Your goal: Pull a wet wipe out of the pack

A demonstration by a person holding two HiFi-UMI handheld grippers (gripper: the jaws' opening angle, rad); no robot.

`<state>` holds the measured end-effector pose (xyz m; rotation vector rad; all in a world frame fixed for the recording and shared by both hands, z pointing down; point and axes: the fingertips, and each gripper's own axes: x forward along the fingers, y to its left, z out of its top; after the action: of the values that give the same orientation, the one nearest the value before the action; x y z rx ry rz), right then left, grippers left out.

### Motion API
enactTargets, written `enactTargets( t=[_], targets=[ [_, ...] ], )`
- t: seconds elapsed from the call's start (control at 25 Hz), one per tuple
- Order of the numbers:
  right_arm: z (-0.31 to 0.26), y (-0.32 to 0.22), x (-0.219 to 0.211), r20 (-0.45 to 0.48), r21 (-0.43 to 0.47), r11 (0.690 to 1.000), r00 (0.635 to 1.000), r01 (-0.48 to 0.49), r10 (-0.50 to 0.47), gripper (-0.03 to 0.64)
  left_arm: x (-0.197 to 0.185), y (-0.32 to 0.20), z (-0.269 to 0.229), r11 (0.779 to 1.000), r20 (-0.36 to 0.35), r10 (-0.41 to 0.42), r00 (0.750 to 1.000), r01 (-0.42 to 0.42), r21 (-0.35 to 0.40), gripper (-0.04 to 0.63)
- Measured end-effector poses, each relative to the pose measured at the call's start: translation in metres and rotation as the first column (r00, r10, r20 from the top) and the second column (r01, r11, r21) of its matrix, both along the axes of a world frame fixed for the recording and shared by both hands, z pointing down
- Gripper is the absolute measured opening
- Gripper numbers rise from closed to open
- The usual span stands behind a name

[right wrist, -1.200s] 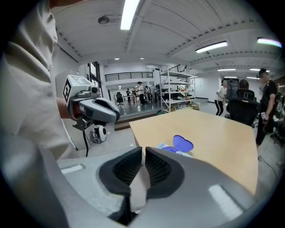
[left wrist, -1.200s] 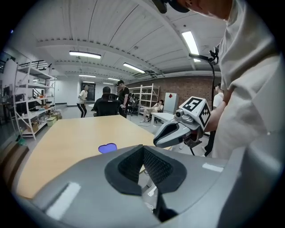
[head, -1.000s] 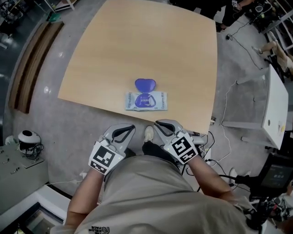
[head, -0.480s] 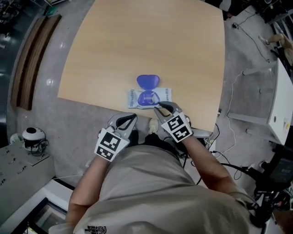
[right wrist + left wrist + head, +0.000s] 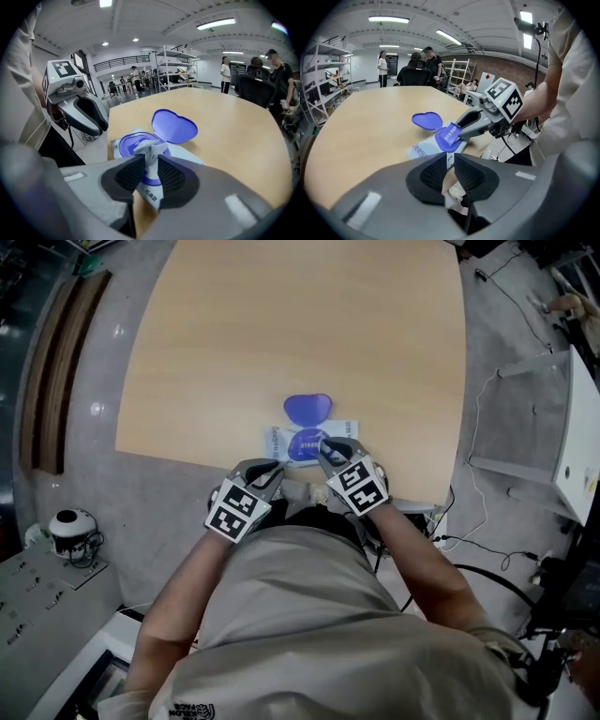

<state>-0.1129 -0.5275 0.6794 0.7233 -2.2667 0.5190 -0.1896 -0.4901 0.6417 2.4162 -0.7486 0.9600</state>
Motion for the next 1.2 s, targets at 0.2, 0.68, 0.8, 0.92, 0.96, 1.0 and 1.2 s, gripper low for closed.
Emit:
enactTargets(
  t=[0.2, 0.68, 0.8, 0.92, 0.96, 1.0, 1.2],
  targets=[
    [0.005, -0.005, -0.005, -0.034, -0.001, 0.999, 0.999, 0.040, -0.040, 0.060, 0.003, -0.013, 0.025, 0.999, 0.014, 0.039, 0.999, -0.039, -0.027, 0.058],
    [-0.023, -0.007, -0.006, 0.015, 0.003, 0.999, 0.999, -0.046, 0.046, 0.003, 0.010, -0.014, 0.037, 0.995, 0.015, 0.083, 0.996, -0.082, -0.064, 0.058],
    [-0.018, -0.009, 0.003, 0.019, 0.005, 0.997, 0.997, -0.074, 0.074, 0.003, 0.013, -0.017, 0.047, 0.994, 0.019, 0.082, 0.996, -0.081, -0.070, 0.058],
    [-0.019, -0.014, 0.012, 0.022, 0.033, 0.994, 0.994, -0.103, 0.102, 0.003, 0.012, -0.018, 0.051, 0.994, 0.019, 0.081, 0.997, -0.079, -0.078, 0.058],
    [-0.022, -0.014, 0.014, 0.022, 0.040, 0.993, 0.994, -0.111, 0.110, 0.003, 0.011, -0.016, 0.049, 0.993, 0.013, 0.076, 0.997, -0.075, -0.087, 0.058],
    [-0.027, -0.014, 0.016, 0.020, 0.044, 0.992, 0.993, -0.118, 0.118, 0.003, 0.010, -0.015, 0.047, 0.993, 0.007, 0.071, 0.997, -0.070, -0.096, 0.058],
    [-0.045, -0.019, 0.035, 0.017, 0.061, 0.987, 0.989, -0.147, 0.146, 0.003, 0.014, -0.017, 0.045, 0.994, 0.010, 0.061, 0.998, -0.060, -0.094, 0.058]
  ],
)
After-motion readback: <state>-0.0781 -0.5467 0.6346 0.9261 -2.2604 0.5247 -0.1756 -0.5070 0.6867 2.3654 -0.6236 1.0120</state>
